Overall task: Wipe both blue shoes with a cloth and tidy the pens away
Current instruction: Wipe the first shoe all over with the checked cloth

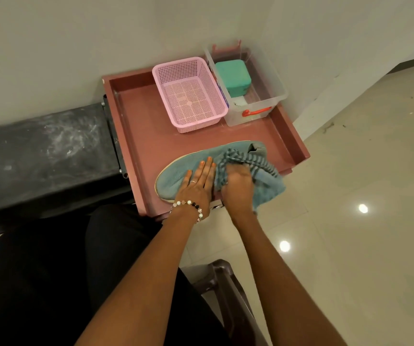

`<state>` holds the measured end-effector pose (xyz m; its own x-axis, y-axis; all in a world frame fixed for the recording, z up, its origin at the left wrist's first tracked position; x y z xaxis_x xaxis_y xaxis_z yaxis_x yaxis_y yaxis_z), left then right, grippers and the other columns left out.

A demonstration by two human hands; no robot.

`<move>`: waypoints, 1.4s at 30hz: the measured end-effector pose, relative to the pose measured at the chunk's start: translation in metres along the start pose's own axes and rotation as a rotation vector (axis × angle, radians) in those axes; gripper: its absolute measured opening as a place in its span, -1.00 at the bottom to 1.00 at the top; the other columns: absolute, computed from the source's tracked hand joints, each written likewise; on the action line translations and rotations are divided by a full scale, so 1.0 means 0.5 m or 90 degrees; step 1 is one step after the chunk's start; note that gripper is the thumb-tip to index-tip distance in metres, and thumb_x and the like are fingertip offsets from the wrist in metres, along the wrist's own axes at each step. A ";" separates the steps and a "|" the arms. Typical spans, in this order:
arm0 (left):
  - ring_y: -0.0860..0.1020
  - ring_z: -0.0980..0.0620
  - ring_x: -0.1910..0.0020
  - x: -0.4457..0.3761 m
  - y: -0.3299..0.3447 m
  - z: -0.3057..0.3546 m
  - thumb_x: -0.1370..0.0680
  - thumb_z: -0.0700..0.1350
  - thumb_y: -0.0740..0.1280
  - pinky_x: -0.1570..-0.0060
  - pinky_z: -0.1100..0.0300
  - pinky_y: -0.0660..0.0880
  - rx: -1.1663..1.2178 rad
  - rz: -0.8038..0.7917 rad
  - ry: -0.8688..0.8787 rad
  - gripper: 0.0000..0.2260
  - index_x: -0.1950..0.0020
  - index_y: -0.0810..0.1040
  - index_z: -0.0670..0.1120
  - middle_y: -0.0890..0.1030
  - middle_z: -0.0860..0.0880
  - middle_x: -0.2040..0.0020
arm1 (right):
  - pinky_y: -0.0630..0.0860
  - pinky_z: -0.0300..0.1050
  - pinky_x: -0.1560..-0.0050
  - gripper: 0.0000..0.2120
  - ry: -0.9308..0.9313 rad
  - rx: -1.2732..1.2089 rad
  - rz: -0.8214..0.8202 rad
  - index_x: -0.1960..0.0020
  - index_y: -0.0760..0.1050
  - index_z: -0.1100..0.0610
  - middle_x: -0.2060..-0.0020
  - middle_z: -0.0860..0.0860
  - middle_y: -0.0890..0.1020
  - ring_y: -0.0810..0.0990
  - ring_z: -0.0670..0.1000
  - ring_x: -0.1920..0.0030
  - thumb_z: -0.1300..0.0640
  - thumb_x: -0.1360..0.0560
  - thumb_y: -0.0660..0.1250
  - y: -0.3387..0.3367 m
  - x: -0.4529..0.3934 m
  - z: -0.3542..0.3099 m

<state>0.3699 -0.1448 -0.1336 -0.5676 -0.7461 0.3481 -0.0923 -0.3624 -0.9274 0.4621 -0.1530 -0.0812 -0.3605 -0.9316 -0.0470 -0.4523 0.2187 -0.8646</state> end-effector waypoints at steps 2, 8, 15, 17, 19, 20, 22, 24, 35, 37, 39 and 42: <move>-0.35 -0.05 -0.51 -0.001 0.003 -0.001 -0.54 -0.22 0.17 -0.47 -0.02 -0.25 -0.007 -0.006 0.005 -0.23 -0.52 -0.35 -0.18 -0.41 -0.09 -0.52 | 0.56 0.00 -0.02 -0.71 -0.106 0.001 -0.037 -0.02 0.60 0.34 0.10 0.27 0.65 0.62 0.25 0.06 0.45 -0.30 0.36 -0.013 0.010 -0.008; -0.33 -0.04 -0.52 -0.001 -0.001 0.000 -0.53 -0.26 0.13 -0.48 -0.01 -0.21 0.005 0.007 0.003 -0.23 -0.50 -0.41 -0.16 -0.40 -0.06 -0.52 | 0.51 0.08 -0.05 -0.74 0.015 0.061 0.008 0.04 0.56 0.39 0.10 0.32 0.58 0.55 0.30 0.03 0.49 -0.27 0.33 -0.040 -0.018 0.073; -0.37 -0.06 -0.51 -0.003 0.012 -0.004 -0.59 -0.07 0.19 -0.45 -0.02 -0.27 -0.020 -0.021 0.008 -0.22 -0.51 -0.37 -0.17 -0.42 -0.09 -0.51 | 0.52 -0.11 -0.08 -0.56 -0.193 -0.005 -0.034 -0.05 0.61 0.32 0.06 0.24 0.66 0.64 0.20 0.04 0.41 -0.18 0.50 -0.014 0.020 0.016; -0.36 -0.05 -0.51 -0.002 0.005 -0.002 -0.56 -0.21 0.13 -0.46 -0.02 -0.25 -0.011 -0.012 0.005 -0.24 -0.50 -0.42 -0.17 -0.42 -0.08 -0.52 | 0.57 0.01 0.00 -0.44 -0.176 0.096 -0.026 -0.04 0.60 0.33 0.09 0.26 0.66 0.64 0.25 0.08 0.36 -0.04 0.59 -0.042 0.001 0.078; -0.34 -0.05 -0.52 -0.001 0.000 0.000 -0.54 -0.27 0.09 -0.47 -0.02 -0.23 -0.005 -0.004 0.003 -0.25 -0.49 -0.42 -0.17 -0.40 -0.07 -0.52 | 0.54 0.10 -0.05 -0.54 -0.092 0.120 0.017 0.01 0.59 0.37 0.13 0.29 0.63 0.61 0.28 0.10 0.37 -0.10 0.53 -0.065 -0.012 0.104; -0.34 -0.05 -0.52 -0.001 -0.002 0.001 -0.54 -0.27 0.09 -0.48 -0.03 -0.21 -0.005 -0.001 0.002 -0.26 -0.49 -0.42 -0.17 -0.40 -0.07 -0.52 | 0.50 0.08 -0.13 -0.65 -0.037 0.107 0.036 -0.01 0.58 0.38 0.09 0.29 0.62 0.58 0.28 0.05 0.41 -0.23 0.43 -0.068 -0.012 0.090; -0.35 -0.05 -0.52 -0.002 0.001 0.000 -0.55 -0.25 0.12 -0.48 -0.03 -0.22 -0.001 -0.006 -0.001 -0.23 -0.49 -0.43 -0.17 -0.41 -0.08 -0.52 | 0.43 0.05 -0.21 -0.65 0.049 0.042 0.007 -0.15 0.53 0.35 -0.06 0.30 0.58 0.53 0.28 -0.10 0.46 -0.39 0.23 -0.034 0.006 0.055; -0.36 -0.07 -0.51 -0.005 0.005 -0.002 -0.56 -0.18 0.17 -0.47 -0.03 -0.24 -0.020 -0.017 0.001 -0.22 -0.50 -0.41 -0.17 -0.42 -0.09 -0.51 | 0.42 -0.03 -0.25 -0.56 -0.013 -0.048 -0.038 -0.19 0.54 0.32 -0.11 0.28 0.59 0.54 0.24 -0.15 0.45 -0.34 0.17 -0.008 0.027 0.016; -0.32 -0.06 -0.52 0.000 -0.005 0.002 -0.53 -0.28 0.10 -0.48 -0.04 -0.20 0.005 -0.001 0.009 -0.23 -0.49 -0.43 -0.16 -0.40 -0.07 -0.52 | 0.50 -0.15 0.30 -0.70 0.651 -0.687 0.455 0.13 0.53 0.14 0.29 0.00 0.58 0.56 0.04 0.25 0.38 -0.49 0.06 -0.197 0.116 0.266; -0.33 -0.06 -0.52 0.000 -0.002 0.001 -0.51 -0.28 0.14 -0.48 -0.04 -0.19 0.003 0.004 0.010 -0.19 -0.50 -0.43 -0.15 -0.41 -0.07 -0.52 | 0.45 -0.12 0.21 -0.77 0.573 -0.601 0.409 0.05 0.51 0.05 0.30 -0.05 0.53 0.50 0.00 0.29 0.26 -0.53 0.10 -0.190 0.088 0.240; -0.33 -0.05 -0.52 0.000 -0.002 0.001 -0.50 -0.28 0.16 -0.48 -0.04 -0.19 0.007 0.011 0.009 -0.18 -0.50 -0.42 -0.14 -0.40 -0.06 -0.52 | 0.46 0.03 0.01 -0.64 0.444 -0.448 0.239 -0.23 0.46 -0.08 0.09 -0.02 0.58 0.56 0.07 0.13 0.22 -0.53 0.13 -0.138 0.040 0.187; -0.32 -0.05 -0.52 -0.001 -0.004 0.002 -0.51 -0.28 0.16 -0.47 -0.02 -0.21 0.015 0.012 0.011 -0.19 -0.51 -0.41 -0.13 -0.39 -0.05 -0.53 | 0.21 0.19 -0.40 -0.35 0.209 -0.067 -0.017 -0.50 0.11 0.27 -0.41 0.29 0.29 0.27 0.27 -0.40 0.35 -0.43 0.18 -0.019 -0.008 0.116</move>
<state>0.3711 -0.1444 -0.1316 -0.5833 -0.7431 0.3281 -0.0629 -0.3614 -0.9303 0.5149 -0.1683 -0.1016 -0.5829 -0.7980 0.1530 -0.5402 0.2399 -0.8067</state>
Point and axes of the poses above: each hand's wrist, its own x-axis away from the middle knuckle, its own y-axis out of the palm, z = x × y, the point moved 8 cm from there along -x, towards the middle knuckle
